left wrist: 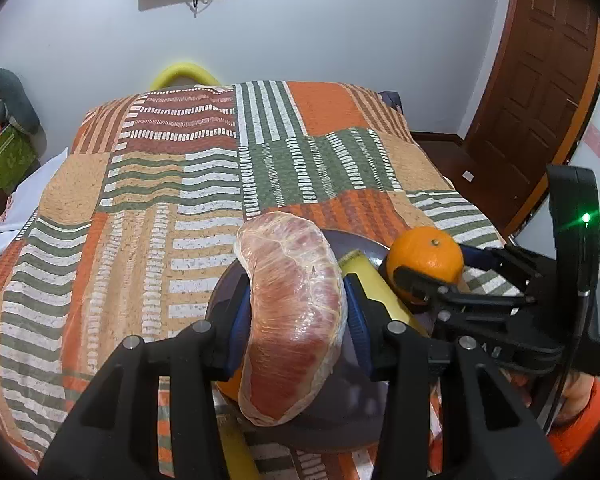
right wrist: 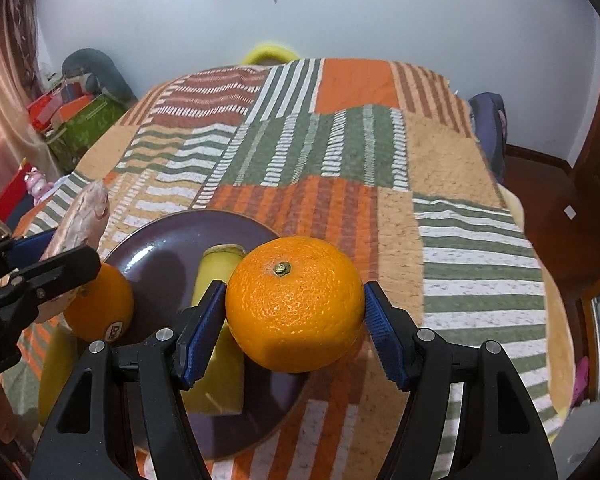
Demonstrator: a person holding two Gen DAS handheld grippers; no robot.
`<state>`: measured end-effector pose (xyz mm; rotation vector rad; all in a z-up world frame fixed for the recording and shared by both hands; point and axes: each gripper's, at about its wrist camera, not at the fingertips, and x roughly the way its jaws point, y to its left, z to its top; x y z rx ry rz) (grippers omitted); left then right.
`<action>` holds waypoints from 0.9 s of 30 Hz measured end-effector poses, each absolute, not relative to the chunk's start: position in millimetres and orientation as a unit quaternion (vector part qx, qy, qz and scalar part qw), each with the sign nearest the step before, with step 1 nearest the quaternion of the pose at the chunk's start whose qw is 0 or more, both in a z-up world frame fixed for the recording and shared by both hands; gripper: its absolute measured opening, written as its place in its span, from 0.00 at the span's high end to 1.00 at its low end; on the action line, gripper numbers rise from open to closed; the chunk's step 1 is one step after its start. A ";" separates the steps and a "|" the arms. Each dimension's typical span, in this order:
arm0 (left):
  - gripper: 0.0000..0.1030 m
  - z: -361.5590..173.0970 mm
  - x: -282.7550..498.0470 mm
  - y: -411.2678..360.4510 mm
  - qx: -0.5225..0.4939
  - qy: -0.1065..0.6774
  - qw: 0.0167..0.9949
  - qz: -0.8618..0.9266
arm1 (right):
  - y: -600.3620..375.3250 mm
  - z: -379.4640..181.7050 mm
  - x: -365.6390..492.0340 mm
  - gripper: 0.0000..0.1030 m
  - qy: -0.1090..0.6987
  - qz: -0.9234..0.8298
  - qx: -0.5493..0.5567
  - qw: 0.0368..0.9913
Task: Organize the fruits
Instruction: 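Lower the pomelo segment and orange onto the purple plate, open both grippers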
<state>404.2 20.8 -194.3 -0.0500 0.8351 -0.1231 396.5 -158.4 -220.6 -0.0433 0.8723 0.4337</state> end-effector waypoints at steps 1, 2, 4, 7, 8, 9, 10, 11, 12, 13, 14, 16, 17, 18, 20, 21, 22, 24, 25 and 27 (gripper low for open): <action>0.57 -194.8 406.4 21.3 -0.026 0.406 0.912 -0.060 | -157.1 -220.8 396.8 0.37 0.418 0.210 -0.023 0.883; 0.57 -195.5 408.3 21.9 -0.028 0.407 0.911 -0.059 | -155.7 -221.2 398.1 0.37 0.418 0.213 -0.024 0.883; 0.57 -197.7 412.9 21.8 -0.032 0.411 0.909 -0.061 | -154.6 -221.9 400.1 0.37 0.426 0.231 -0.009 0.875; 0.57 -201.6 417.9 17.7 -0.030 0.418 0.906 -0.062 | -147.3 -228.1 405.4 0.37 0.442 0.250 -0.009 0.862; 0.57 -201.7 418.5 16.6 -0.029 0.415 0.907 -0.060 | -143.8 -230.8 403.9 0.37 0.444 0.248 -0.020 0.861; 0.57 -200.9 418.4 15.6 -0.026 0.411 0.909 -0.058 | -142.9 -231.3 401.2 0.36 0.439 0.246 -0.024 0.864; 0.57 -200.2 418.7 14.9 -0.024 0.410 0.910 -0.058 | -142.9 -231.2 400.3 0.36 0.439 0.246 -0.025 0.864; 0.57 -199.4 419.1 14.5 -0.025 0.409 0.910 -0.058 | -144.2 -231.3 400.6 0.36 0.441 0.247 -0.022 0.863; 0.57 -198.5 419.6 14.6 -0.026 0.409 0.910 -0.058 | -145.7 -231.7 401.1 0.36 0.443 0.249 -0.019 0.861; 0.57 -198.0 420.2 14.4 -0.027 0.410 0.910 -0.059 | -147.4 -231.8 401.4 0.35 0.444 0.251 -0.015 0.860; 0.57 -197.7 420.3 14.2 -0.028 0.410 0.910 -0.059 | -148.0 -231.6 401.3 0.35 0.445 0.253 -0.014 0.859; 0.57 -197.0 419.9 14.3 -0.027 0.410 0.910 -0.058 | -147.0 -231.5 399.5 0.35 0.446 0.251 -0.023 0.859; 0.57 -196.4 419.0 14.3 -0.026 0.409 0.910 -0.057 | -146.0 -231.1 399.1 0.35 0.445 0.250 -0.026 0.859; 0.57 -196.4 417.6 14.7 -0.026 0.409 0.910 -0.056 | -145.6 -230.9 398.8 0.35 0.446 0.248 -0.027 0.860; 0.56 -194.9 413.6 17.0 -0.024 0.410 0.910 -0.053 | -145.4 -229.3 397.2 0.35 0.447 0.246 -0.026 0.860; 0.56 -193.9 411.4 18.2 -0.024 0.410 0.910 -0.052 | -146.0 -227.9 396.8 0.35 0.445 0.245 -0.025 0.861; 0.56 -192.6 408.1 19.2 -0.022 0.410 0.910 -0.051 | -148.6 -223.6 393.6 0.34 0.438 0.244 -0.022 0.865; 0.56 -189.6 401.6 21.3 -0.019 0.408 0.911 -0.047 | -151.3 -215.7 388.6 0.31 0.426 0.239 -0.024 0.872; 0.56 -187.1 397.6 22.6 -0.018 0.407 0.912 -0.046 | -152.9 -210.9 385.8 0.30 0.419 0.236 -0.025 0.876; 0.55 -181.0 388.9 25.2 -0.020 0.404 0.914 -0.044 | -155.8 -199.9 379.0 0.30 0.408 0.233 -0.026 0.882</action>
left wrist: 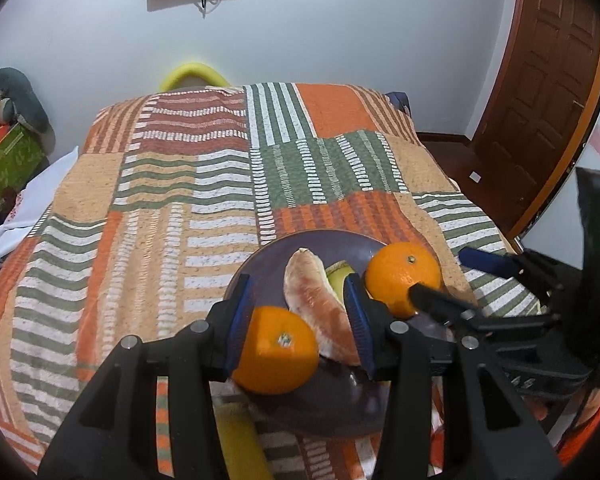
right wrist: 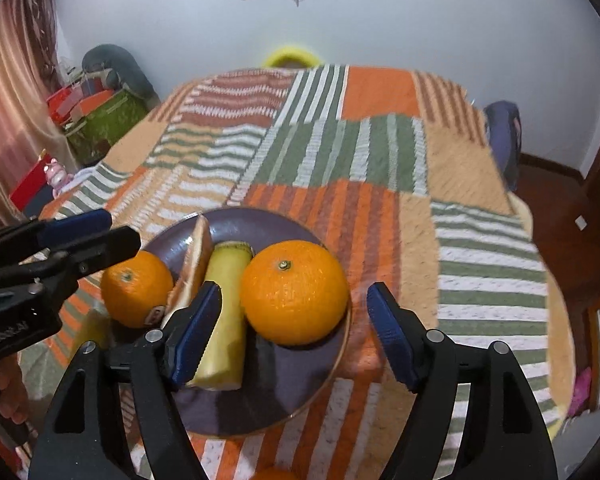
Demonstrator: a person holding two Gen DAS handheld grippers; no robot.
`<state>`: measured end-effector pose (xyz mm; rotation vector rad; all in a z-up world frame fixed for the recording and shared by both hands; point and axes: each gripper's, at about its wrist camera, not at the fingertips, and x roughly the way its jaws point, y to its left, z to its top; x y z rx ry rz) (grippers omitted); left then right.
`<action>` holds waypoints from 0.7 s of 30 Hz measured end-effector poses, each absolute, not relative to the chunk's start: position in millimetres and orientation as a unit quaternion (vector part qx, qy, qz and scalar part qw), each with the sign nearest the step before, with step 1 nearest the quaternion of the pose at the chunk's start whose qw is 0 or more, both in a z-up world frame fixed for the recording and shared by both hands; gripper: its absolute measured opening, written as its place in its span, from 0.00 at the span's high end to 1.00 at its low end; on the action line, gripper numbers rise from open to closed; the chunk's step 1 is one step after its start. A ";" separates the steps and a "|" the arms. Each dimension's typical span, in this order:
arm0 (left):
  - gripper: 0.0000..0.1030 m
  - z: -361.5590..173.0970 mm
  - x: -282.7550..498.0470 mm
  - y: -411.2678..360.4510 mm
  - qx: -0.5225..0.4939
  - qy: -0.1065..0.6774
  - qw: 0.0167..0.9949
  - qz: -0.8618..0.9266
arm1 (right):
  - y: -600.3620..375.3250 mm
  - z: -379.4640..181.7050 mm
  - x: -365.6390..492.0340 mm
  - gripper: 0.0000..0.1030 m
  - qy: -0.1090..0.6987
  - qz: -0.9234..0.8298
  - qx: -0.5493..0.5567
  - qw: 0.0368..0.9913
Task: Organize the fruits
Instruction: 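Lower the pomelo segment and orange onto the purple plate, open both grippers, then grasp the second yellow cylinder with the left gripper while the right gripper grasps the red tomato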
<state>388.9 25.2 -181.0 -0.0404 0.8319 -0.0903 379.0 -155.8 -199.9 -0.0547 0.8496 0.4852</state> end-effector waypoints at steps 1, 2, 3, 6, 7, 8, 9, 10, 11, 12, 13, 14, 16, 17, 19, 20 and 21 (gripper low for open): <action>0.55 -178.3 385.2 26.2 -0.020 0.403 0.914 -0.043 | -156.3 -196.5 376.4 0.30 0.405 0.231 -0.027 0.884; 0.55 -175.2 381.3 27.6 -0.020 0.400 0.915 -0.042 | -156.8 -192.1 372.8 0.30 0.401 0.230 -0.028 0.887; 0.55 -171.0 375.8 28.8 -0.020 0.397 0.917 -0.041 | -158.1 -187.4 368.7 0.30 0.396 0.229 -0.027 0.889; 0.53 -159.3 360.6 31.7 -0.022 0.389 0.920 -0.038 | -160.9 -172.9 354.3 0.30 0.383 0.228 -0.026 0.895; 0.52 -153.6 352.8 32.8 -0.021 0.384 0.922 -0.037 | -161.5 -167.6 348.8 0.30 0.378 0.227 -0.027 0.897; 0.52 -150.2 349.5 33.1 -0.021 0.382 0.923 -0.036 | -161.7 -162.8 343.0 0.30 0.373 0.228 -0.026 0.899; 0.50 -146.0 343.3 34.3 -0.020 0.378 0.925 -0.035 | -162.4 -156.5 336.2 0.30 0.367 0.229 -0.026 0.901; 0.49 -141.2 336.3 35.7 -0.020 0.374 0.927 -0.033 | -163.0 -151.6 330.1 0.30 0.362 0.229 -0.026 0.903; 0.48 -137.2 330.7 37.0 -0.022 0.370 0.928 -0.032 | -164.5 -148.3 325.4 0.30 0.359 0.228 -0.025 0.905; 0.47 -133.4 324.5 38.2 -0.023 0.367 0.930 -0.031 | -165.1 -143.4 318.5 0.30 0.354 0.228 -0.025 0.907; 0.46 -129.6 317.3 39.3 -0.025 0.364 0.931 -0.030 | -165.4 -141.3 314.2 0.29 0.351 0.227 -0.026 0.908; 0.46 -126.5 310.9 40.1 -0.025 0.362 0.932 -0.028 | -166.0 -138.5 308.2 0.29 0.348 0.225 -0.027 0.910; 0.45 -121.4 298.2 42.3 -0.026 0.358 0.933 -0.025 | -166.7 -133.1 296.3 0.29 0.341 0.224 -0.029 0.912; 0.44 -119.7 292.8 43.4 -0.028 0.358 0.933 -0.025 | -166.9 -131.3 291.9 0.29 0.339 0.224 -0.030 0.913; 0.43 -116.7 280.6 46.0 -0.030 0.357 0.933 -0.025 | -167.9 -127.7 281.2 0.29 0.336 0.223 -0.031 0.914; 0.43 -115.3 273.5 47.7 -0.029 0.356 0.934 -0.023 | -168.8 -126.8 277.3 0.29 0.335 0.222 -0.032 0.915; 0.42 -114.7 269.5 48.5 -0.028 0.356 0.934 -0.021 | -169.7 -124.8 271.1 0.29 0.332 0.220 -0.034 0.917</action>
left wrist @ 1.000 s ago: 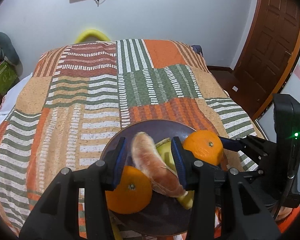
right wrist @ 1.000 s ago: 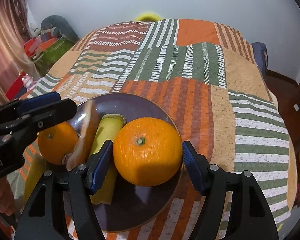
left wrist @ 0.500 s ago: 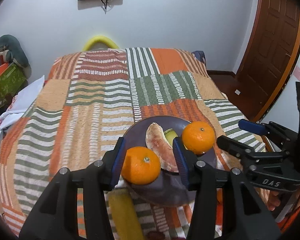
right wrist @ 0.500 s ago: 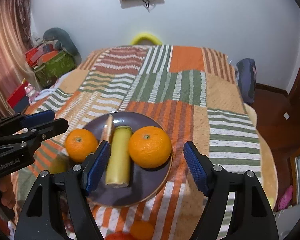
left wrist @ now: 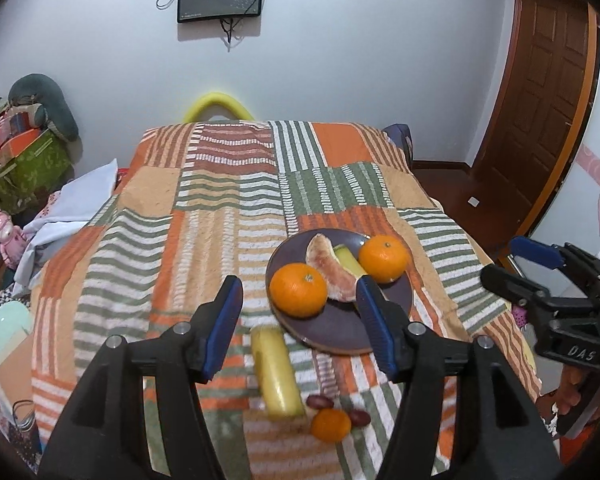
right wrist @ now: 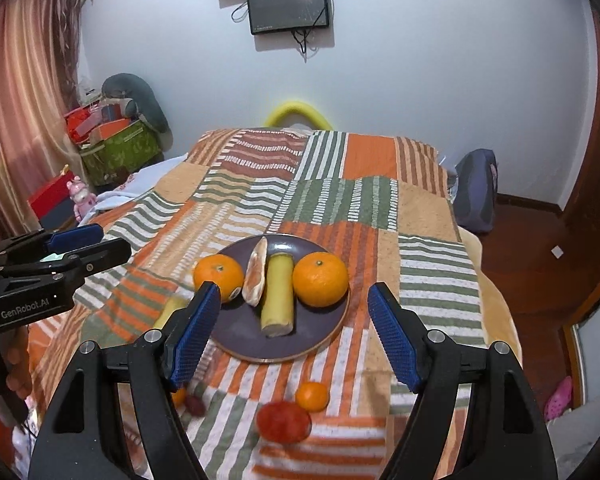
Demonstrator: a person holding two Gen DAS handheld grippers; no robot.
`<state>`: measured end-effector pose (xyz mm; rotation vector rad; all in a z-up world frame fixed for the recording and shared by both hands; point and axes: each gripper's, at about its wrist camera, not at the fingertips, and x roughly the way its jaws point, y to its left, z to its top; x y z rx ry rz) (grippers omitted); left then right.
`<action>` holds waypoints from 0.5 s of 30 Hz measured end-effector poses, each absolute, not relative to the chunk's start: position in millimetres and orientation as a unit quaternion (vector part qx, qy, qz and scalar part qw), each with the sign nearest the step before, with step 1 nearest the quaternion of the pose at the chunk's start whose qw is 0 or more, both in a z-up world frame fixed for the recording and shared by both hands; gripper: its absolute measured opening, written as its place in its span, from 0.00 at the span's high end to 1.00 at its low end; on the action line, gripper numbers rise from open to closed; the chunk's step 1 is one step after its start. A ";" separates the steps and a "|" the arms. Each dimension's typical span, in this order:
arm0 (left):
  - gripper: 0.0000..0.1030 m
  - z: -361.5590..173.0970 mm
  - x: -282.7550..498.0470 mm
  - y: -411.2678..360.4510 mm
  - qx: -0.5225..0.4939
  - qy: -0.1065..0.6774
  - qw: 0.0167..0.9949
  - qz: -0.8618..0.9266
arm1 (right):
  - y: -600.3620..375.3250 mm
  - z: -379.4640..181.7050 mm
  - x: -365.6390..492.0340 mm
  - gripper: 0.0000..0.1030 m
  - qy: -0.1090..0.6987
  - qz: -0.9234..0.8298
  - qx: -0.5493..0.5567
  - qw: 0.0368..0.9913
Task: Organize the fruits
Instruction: 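Grasp the second yellow cylinder with the left gripper while the right gripper grasps the red tomato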
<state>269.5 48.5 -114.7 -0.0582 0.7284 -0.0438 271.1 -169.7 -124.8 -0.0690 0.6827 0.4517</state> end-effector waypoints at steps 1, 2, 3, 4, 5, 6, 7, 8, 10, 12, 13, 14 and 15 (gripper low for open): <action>0.41 -114.1 263.3 49.8 -0.028 0.356 0.934 -0.020 | -170.2 -123.9 267.3 0.29 0.330 0.219 -0.034 0.918; 0.41 -113.9 258.2 51.1 -0.029 0.357 0.934 -0.020 | -171.4 -123.3 263.1 0.29 0.329 0.218 -0.033 0.918; 0.41 -113.8 253.2 52.7 -0.030 0.357 0.933 -0.021 | -171.9 -122.5 258.3 0.29 0.329 0.217 -0.032 0.919; 0.40 -113.7 248.5 54.1 -0.031 0.358 0.933 -0.020 | -172.8 -122.5 253.6 0.28 0.328 0.216 -0.032 0.919; 0.40 -114.0 244.4 55.9 -0.032 0.358 0.933 -0.019 | -173.5 -122.4 249.1 0.28 0.327 0.215 -0.033 0.920; 0.39 -114.5 239.1 57.5 -0.034 0.359 0.933 -0.019 | -173.4 -123.3 246.7 0.27 0.328 0.213 -0.034 0.920; 0.38 -115.2 236.0 58.2 -0.034 0.360 0.932 -0.019 | -173.6 -124.9 243.7 0.27 0.329 0.211 -0.035 0.920; 0.38 -116.5 233.2 59.1 -0.035 0.361 0.932 -0.019 | -173.7 -127.3 241.2 0.27 0.331 0.210 -0.036 0.919; 0.38 -120.6 227.7 60.8 -0.033 0.367 0.930 -0.018 | -173.2 -133.6 237.7 0.26 0.338 0.207 -0.038 0.918; 0.38 -126.7 224.2 60.8 -0.031 0.374 0.927 -0.018 | -172.5 -139.3 234.6 0.26 0.344 0.205 -0.039 0.915; 0.38 -130.9 222.5 60.8 -0.031 0.380 0.924 -0.020 | -172.6 -144.3 233.3 0.26 0.349 0.204 -0.039 0.914; 0.38 -135.0 221.1 60.9 -0.032 0.385 0.922 -0.022 | -172.6 -149.0 231.6 0.26 0.354 0.203 -0.041 0.912; 0.38 -139.6 221.1 59.6 -0.032 0.391 0.919 -0.024 | -172.8 -152.3 229.0 0.26 0.358 0.201 -0.044 0.911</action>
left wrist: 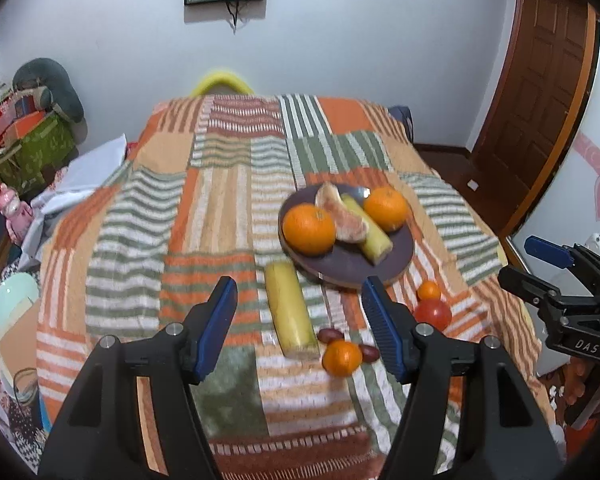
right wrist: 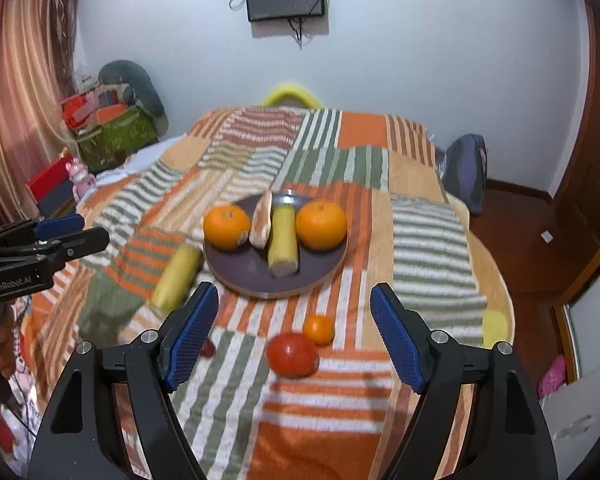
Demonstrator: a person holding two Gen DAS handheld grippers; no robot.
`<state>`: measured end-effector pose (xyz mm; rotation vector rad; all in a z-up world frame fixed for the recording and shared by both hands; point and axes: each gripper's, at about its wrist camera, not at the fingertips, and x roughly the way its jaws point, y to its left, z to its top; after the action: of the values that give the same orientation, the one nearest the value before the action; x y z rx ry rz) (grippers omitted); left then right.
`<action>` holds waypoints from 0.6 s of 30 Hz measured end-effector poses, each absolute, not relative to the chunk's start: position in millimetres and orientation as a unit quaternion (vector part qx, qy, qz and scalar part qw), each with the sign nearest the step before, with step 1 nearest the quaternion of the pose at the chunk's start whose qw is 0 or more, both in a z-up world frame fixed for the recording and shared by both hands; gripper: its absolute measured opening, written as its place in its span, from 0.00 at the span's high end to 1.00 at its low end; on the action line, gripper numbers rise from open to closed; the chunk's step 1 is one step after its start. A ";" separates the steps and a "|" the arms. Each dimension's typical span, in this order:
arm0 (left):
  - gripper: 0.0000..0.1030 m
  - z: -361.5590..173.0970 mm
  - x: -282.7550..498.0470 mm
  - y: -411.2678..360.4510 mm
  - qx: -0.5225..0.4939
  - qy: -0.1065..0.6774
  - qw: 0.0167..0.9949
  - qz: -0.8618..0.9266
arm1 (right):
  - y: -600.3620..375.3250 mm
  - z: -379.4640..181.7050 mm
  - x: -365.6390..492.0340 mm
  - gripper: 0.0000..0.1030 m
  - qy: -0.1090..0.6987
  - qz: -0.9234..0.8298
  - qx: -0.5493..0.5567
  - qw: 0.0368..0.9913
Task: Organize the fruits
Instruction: 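Grasp the second yellow cylinder with the left gripper while the right gripper grasps the red tomato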
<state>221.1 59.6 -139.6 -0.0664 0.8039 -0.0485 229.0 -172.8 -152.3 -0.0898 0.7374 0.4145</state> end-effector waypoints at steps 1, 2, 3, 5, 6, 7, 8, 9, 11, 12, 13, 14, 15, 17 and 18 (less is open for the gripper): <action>0.38 -146.4 220.1 57.9 -0.030 0.397 0.917 -0.024 | -171.7 -159.3 228.9 0.26 0.364 0.200 -0.046 0.908; 0.38 -150.7 219.2 57.1 -0.029 0.401 0.916 -0.024 | -171.1 -163.0 224.9 0.26 0.369 0.201 -0.050 0.906; 0.38 -156.7 219.3 55.3 -0.028 0.406 0.913 -0.026 | -169.3 -169.3 224.7 0.26 0.375 0.200 -0.055 0.904; 0.38 -170.0 220.0 52.1 -0.028 0.418 0.908 -0.027 | -168.0 -178.5 221.6 0.26 0.383 0.199 -0.065 0.900; 0.38 -178.9 222.0 50.7 -0.031 0.427 0.904 -0.027 | -167.0 -183.3 221.6 0.26 0.388 0.199 -0.069 0.897; 0.38 -185.3 223.8 50.0 -0.034 0.433 0.900 -0.029 | -166.0 -188.7 221.5 0.26 0.393 0.201 -0.071 0.894; 0.38 -191.8 225.5 49.5 -0.037 0.439 0.897 -0.030 | -165.9 -193.7 219.6 0.26 0.398 0.203 -0.072 0.892; 0.38 -200.2 227.8 48.4 -0.039 0.446 0.894 -0.030 | -165.8 -197.5 219.6 0.26 0.402 0.203 -0.072 0.890; 0.38 -212.2 232.4 47.9 -0.041 0.456 0.888 -0.029 | -166.1 -205.3 221.6 0.26 0.411 0.204 -0.069 0.886; 0.38 -215.9 234.2 48.3 -0.043 0.460 0.887 -0.029 | -166.4 -209.1 223.3 0.26 0.416 0.204 -0.067 0.884; 0.38 -221.0 237.4 48.8 -0.046 0.464 0.884 -0.029 | -167.2 -213.7 226.3 0.26 0.421 0.203 -0.065 0.881; 0.39 -224.5 239.9 49.5 -0.049 0.467 0.883 -0.029 | -167.6 -216.5 226.7 0.26 0.424 0.202 -0.063 0.881; 0.44 -227.3 242.4 50.4 -0.052 0.468 0.882 -0.028 | -168.1 -219.2 228.8 0.26 0.427 0.201 -0.060 0.880; 0.52 -231.3 248.6 51.7 -0.053 0.471 0.880 -0.031 | -170.0 -225.3 233.4 0.27 0.433 0.198 -0.048 0.878; 0.55 -233.2 252.6 52.4 -0.055 0.472 0.879 -0.031 | -170.7 -229.3 236.6 0.27 0.440 0.201 -0.041 0.874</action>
<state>252.6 52.4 -233.2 -0.1150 0.9844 -0.0650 236.6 -170.7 -229.3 -0.0852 0.9184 0.4191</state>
